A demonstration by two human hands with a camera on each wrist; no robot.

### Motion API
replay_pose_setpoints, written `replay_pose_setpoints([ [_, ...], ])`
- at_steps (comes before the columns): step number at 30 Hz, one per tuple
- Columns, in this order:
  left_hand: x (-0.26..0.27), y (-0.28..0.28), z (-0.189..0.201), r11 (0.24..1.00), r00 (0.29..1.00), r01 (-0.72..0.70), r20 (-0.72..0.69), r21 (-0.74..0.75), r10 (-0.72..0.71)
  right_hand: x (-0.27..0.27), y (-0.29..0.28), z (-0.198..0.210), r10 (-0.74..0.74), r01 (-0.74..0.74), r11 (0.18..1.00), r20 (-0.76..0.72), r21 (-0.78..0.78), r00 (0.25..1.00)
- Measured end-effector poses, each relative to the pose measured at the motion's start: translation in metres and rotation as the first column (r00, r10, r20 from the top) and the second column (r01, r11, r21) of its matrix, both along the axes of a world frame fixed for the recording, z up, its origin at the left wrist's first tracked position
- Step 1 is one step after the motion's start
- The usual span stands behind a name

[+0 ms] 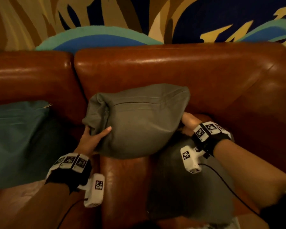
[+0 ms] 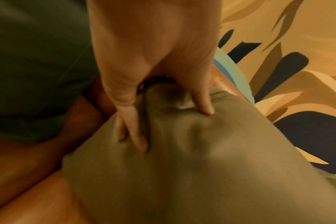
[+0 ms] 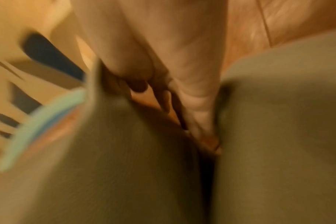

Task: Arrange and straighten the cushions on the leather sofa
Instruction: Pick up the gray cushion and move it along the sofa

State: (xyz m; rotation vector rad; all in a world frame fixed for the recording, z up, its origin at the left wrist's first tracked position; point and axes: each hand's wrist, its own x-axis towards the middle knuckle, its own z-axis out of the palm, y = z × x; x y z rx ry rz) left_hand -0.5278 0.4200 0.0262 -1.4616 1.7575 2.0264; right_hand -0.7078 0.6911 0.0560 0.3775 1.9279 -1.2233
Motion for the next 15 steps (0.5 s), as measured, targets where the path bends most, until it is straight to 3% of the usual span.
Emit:
replay_pose_setpoints([
  [3, 0.028, 0.008, 0.007, 0.993, 0.995, 0.000, -0.095, 0.119, 0.011, 0.025, 0.038, 0.014, -0.147, 0.135, 0.988, -0.205, -0.074, 0.968],
  [6, 0.062, 0.026, 0.000, 0.992, 0.998, 0.069, -0.010, 0.108, -0.068, 0.076, 0.092, 0.025, -0.092, 0.119, 0.992, -0.414, 0.042, 0.906],
  [8, 0.081, 0.057, 0.010, 0.970, 0.971, 0.213, 0.081, 0.121, -0.223, 0.119, 0.123, 0.021, -0.107, 0.192, 0.969, -0.439, 0.153, 0.892],
  [10, 0.098, 0.098, 0.018, 0.889, 0.878, 0.413, 0.170, 0.198, -0.446, 0.169, 0.143, 0.011, -0.143, 0.256, 0.940, -0.422, 0.227, 0.895],
  [12, 0.111, 0.136, 0.019, 0.746, 0.716, 0.592, 0.226, 0.305, -0.661, 0.220, 0.150, 0.000, -0.131, 0.259, 0.928, -0.419, 0.266, 0.899],
  [13, 0.117, 0.152, 0.010, 0.689, 0.655, 0.631, 0.230, 0.357, -0.719, 0.246, 0.151, -0.006, -0.120, 0.259, 0.926, -0.435, 0.275, 0.892],
  [15, 0.126, 0.174, -0.004, 0.627, 0.609, 0.655, 0.198, 0.421, -0.768, 0.291, 0.143, -0.017, -0.038, 0.199, 0.939, -0.487, 0.282, 0.873],
])
